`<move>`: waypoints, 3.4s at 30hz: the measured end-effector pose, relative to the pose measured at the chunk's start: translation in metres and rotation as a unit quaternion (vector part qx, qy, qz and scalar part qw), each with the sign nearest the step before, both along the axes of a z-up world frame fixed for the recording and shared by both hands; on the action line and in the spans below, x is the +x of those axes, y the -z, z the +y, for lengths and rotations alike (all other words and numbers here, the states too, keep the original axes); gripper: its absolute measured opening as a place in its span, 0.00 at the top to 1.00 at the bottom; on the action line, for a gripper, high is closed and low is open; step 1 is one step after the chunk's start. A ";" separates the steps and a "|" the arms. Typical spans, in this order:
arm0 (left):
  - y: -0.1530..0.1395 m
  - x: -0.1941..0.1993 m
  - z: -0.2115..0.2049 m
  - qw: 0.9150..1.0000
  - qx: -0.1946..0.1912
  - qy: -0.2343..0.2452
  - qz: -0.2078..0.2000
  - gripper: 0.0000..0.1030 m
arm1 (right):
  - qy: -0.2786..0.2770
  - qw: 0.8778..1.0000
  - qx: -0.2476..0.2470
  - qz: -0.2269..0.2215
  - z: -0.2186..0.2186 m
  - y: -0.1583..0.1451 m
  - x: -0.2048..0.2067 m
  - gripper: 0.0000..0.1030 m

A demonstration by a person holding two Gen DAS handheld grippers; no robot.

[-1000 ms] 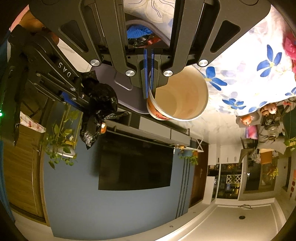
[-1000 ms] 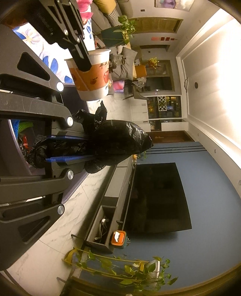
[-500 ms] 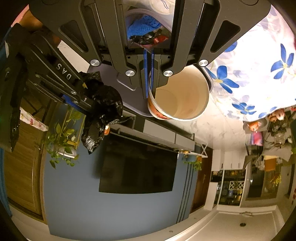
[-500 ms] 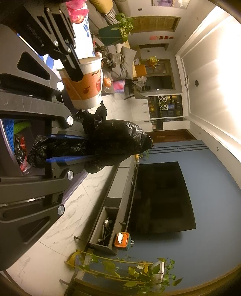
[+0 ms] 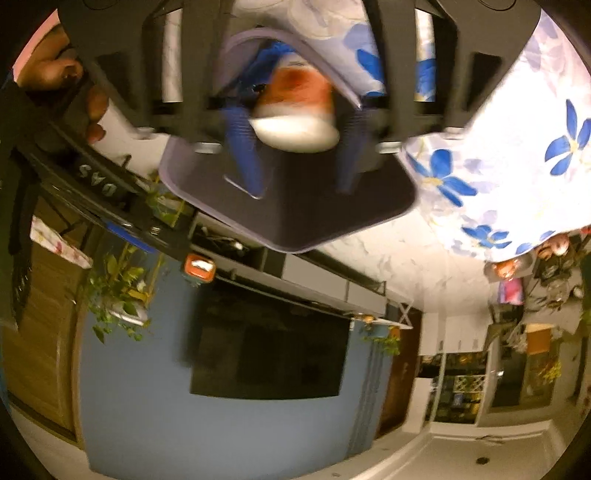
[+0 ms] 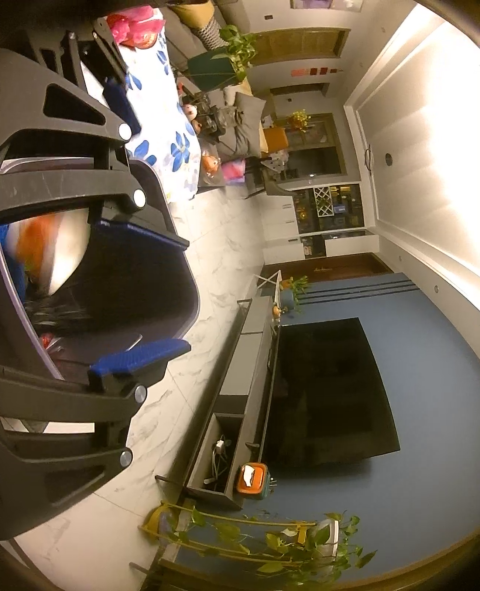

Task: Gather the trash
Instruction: 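Move both open tools back over the table toward the remaining trash, then grasp the red-white snack wrapper with the left tool while the right tool grasps the pink bag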

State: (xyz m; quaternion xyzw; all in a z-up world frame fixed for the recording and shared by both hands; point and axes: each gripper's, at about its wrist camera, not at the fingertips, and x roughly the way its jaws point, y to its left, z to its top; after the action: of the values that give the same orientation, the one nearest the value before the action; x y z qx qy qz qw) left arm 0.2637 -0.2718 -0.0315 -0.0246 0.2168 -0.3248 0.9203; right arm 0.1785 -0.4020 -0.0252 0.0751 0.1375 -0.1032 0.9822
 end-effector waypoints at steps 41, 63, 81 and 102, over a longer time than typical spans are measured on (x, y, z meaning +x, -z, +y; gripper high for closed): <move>-0.010 -0.139 0.338 0.917 0.036 -0.397 -0.022 0.06 | -0.167 0.986 -0.025 -0.011 0.227 -0.004 -0.040 0.15; 0.004 -0.143 0.432 0.879 0.021 -0.477 -0.008 0.06 | -0.284 0.958 -0.017 0.029 0.361 0.018 0.049 0.15; 0.009 -0.111 0.428 0.899 0.019 -0.438 0.002 0.06 | -0.332 0.943 -0.013 0.020 0.368 0.026 0.042 0.89; 0.022 -0.035 0.417 0.926 0.014 -0.372 0.059 0.58 | -0.293 0.956 0.003 -0.013 0.307 0.011 0.004 0.90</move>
State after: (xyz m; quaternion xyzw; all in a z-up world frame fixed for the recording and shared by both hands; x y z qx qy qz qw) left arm 0.2287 0.1448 -0.0534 -0.1098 0.2506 0.0456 0.9608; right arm 0.1825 -0.0946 -0.0360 0.0361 0.1412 0.1905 0.9708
